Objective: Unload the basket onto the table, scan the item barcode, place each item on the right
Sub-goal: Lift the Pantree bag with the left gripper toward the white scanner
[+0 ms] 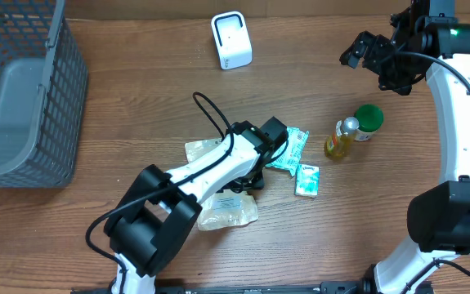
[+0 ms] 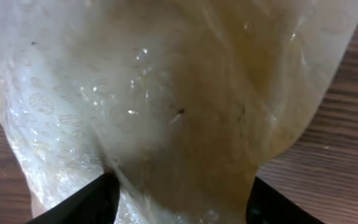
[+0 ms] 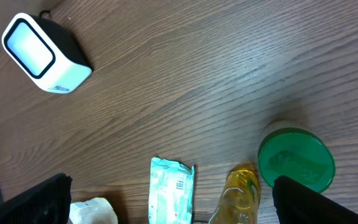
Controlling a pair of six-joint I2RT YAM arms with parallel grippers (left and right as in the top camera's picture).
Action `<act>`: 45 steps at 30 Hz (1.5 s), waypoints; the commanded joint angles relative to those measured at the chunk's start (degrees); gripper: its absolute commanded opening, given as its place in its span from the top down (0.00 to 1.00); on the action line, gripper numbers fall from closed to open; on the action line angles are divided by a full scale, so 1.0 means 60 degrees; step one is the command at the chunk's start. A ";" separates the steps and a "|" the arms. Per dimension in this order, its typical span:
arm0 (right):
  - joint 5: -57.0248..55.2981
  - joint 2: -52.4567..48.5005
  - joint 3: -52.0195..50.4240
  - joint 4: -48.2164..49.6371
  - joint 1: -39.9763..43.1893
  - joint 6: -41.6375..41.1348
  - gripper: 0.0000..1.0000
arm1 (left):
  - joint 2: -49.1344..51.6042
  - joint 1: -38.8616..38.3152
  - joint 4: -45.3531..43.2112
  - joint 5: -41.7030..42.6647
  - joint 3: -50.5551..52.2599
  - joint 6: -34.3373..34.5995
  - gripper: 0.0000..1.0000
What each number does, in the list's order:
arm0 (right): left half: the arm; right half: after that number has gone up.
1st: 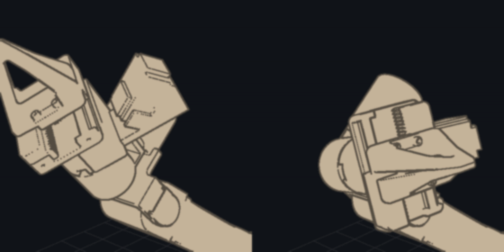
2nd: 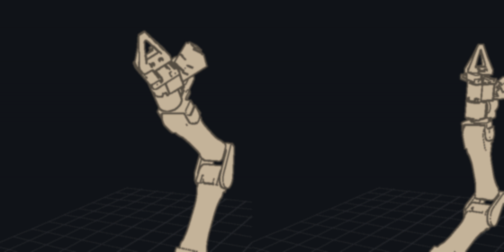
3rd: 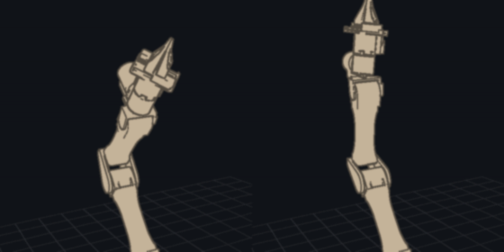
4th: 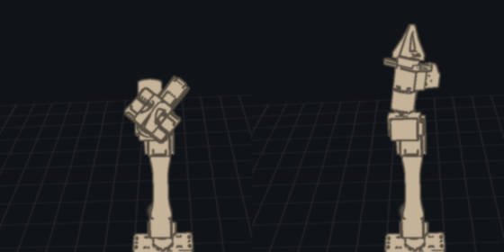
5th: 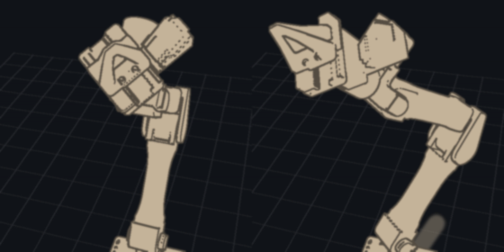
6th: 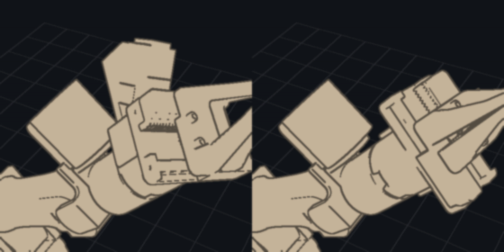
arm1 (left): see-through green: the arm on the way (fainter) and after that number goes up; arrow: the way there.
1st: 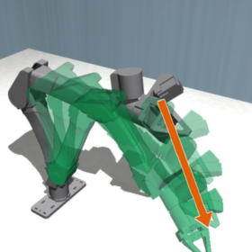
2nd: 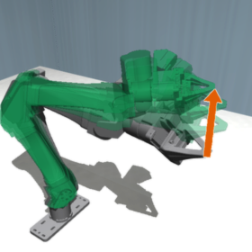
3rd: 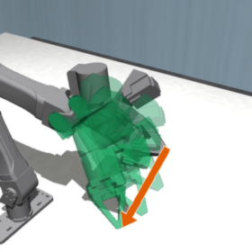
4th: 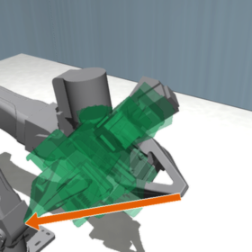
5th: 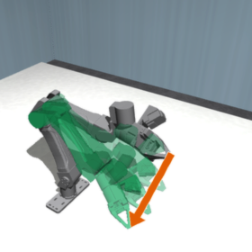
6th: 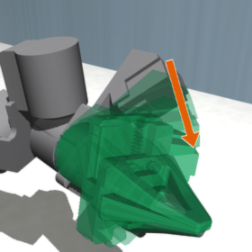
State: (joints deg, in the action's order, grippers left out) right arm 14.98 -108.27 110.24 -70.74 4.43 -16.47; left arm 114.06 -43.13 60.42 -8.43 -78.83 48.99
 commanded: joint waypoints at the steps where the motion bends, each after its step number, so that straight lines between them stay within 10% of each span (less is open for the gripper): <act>1: -0.0069 0.0146 0.0062 0.0018 0.0018 0.0004 0.00 | 0.0076 0.0142 0.0135 -0.0958 -0.0047 -0.1668 0.40; 7: -0.0069 0.0146 0.0062 0.0018 0.0018 0.0004 0.00 | 0.0076 0.0404 0.0204 -0.2692 -0.0514 -0.2983 0.42; 16: -0.0069 0.0146 0.0062 0.0018 0.0018 0.0004 0.00 | 0.0080 0.0474 0.0076 -0.1592 -0.0532 -0.3410 0.42; 35: -0.0069 0.0149 0.0058 0.0018 0.0018 0.0004 0.00 | 0.0328 0.0444 -0.0619 -0.1912 0.0554 -0.1453 0.39; 40: -0.0069 0.0146 0.0062 0.0018 0.0018 0.0004 0.00 | 0.0474 0.0452 -0.0627 -0.1912 0.0554 -0.1464 0.63; 45: -0.0069 0.0149 0.0062 0.0018 0.0018 0.0004 0.00 | 0.0470 0.0455 -0.0557 -0.1931 0.0291 -0.2175 0.62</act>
State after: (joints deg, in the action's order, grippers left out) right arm 14.98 -108.27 110.24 -70.72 4.43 -16.49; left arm 115.13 -40.40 57.34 -20.25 -76.12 38.68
